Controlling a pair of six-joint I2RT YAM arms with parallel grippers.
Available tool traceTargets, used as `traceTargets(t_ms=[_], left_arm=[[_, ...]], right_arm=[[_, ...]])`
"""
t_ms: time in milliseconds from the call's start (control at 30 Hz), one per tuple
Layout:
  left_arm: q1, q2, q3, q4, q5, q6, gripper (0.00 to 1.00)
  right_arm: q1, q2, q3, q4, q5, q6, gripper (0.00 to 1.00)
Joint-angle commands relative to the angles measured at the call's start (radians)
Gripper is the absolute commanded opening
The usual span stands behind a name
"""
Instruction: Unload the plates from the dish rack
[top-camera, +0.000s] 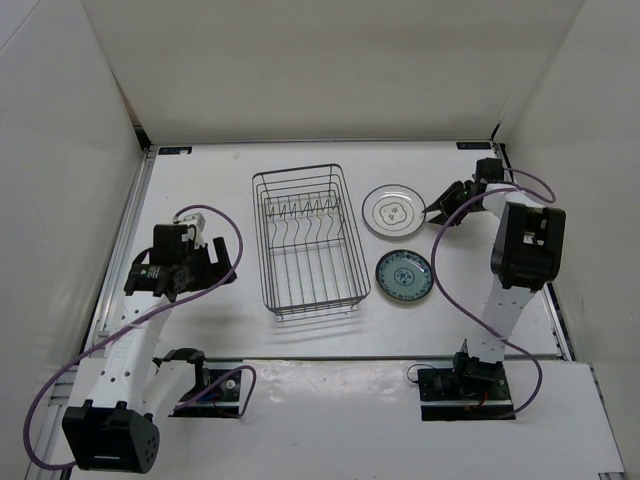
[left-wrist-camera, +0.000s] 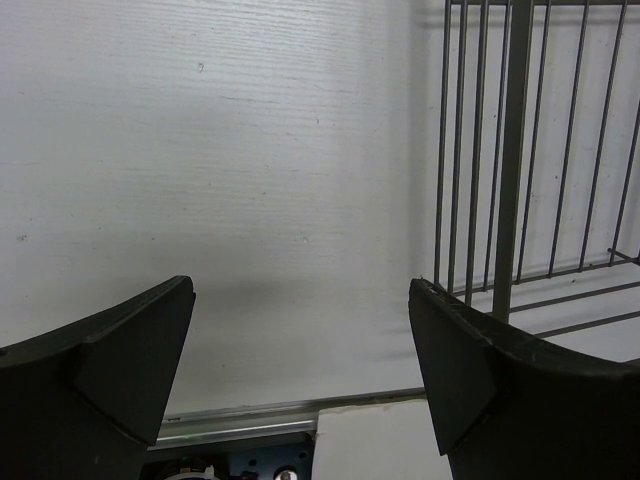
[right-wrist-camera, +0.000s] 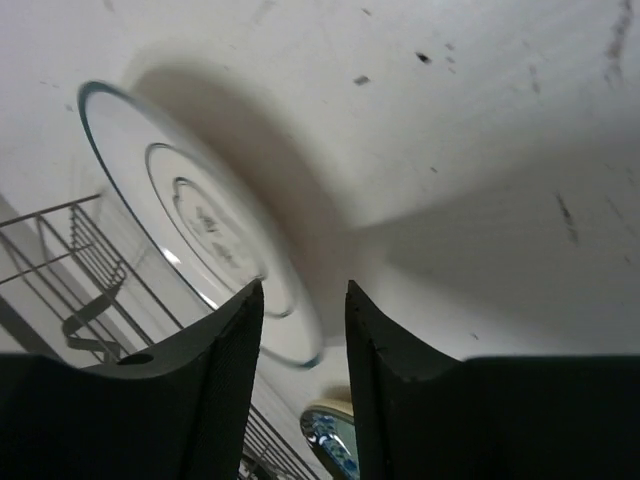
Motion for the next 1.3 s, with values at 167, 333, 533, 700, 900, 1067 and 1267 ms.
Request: traceTargets(t_ms=[167, 333, 533, 700, 900, 1067, 1267], left_arm=[[-0.001, 0.002, -0.002, 0.009, 0.000, 0.006, 0.99], [-0.003, -0.004, -0.002, 0.008, -0.006, 0.004, 0.99], [-0.001, 0.001, -0.002, 0.006, -0.017, 0.004, 0.99], [-0.003, 0.005, -0.002, 0.004, -0.015, 0.007, 0.99], [0.000, 0.005, -0.002, 0.003, -0.015, 0.009, 0.99], [-0.001, 0.005, 0.000, 0.006, -0.011, 0.007, 0.99], [-0.003, 0.008, -0.002, 0.003, -0.009, 0.010, 0.99]], right_arm=[[0.056, -0.156, 0.149, -0.212, 0.213, -0.134, 0.47], [0.168, -0.274, 0.171, -0.150, 0.112, -0.255, 0.53], [0.367, -0.307, 0.189, -0.205, 0.081, -0.301, 0.56], [0.487, -0.261, 0.139, -0.204, 0.116, -0.326, 0.57], [0.590, -0.227, 0.077, -0.184, 0.225, -0.332, 0.57], [0.624, -0.187, 0.070, -0.184, 0.268, -0.280, 0.43], [0.639, -0.198, 0.039, -0.163, 0.369, -0.195, 0.11]])
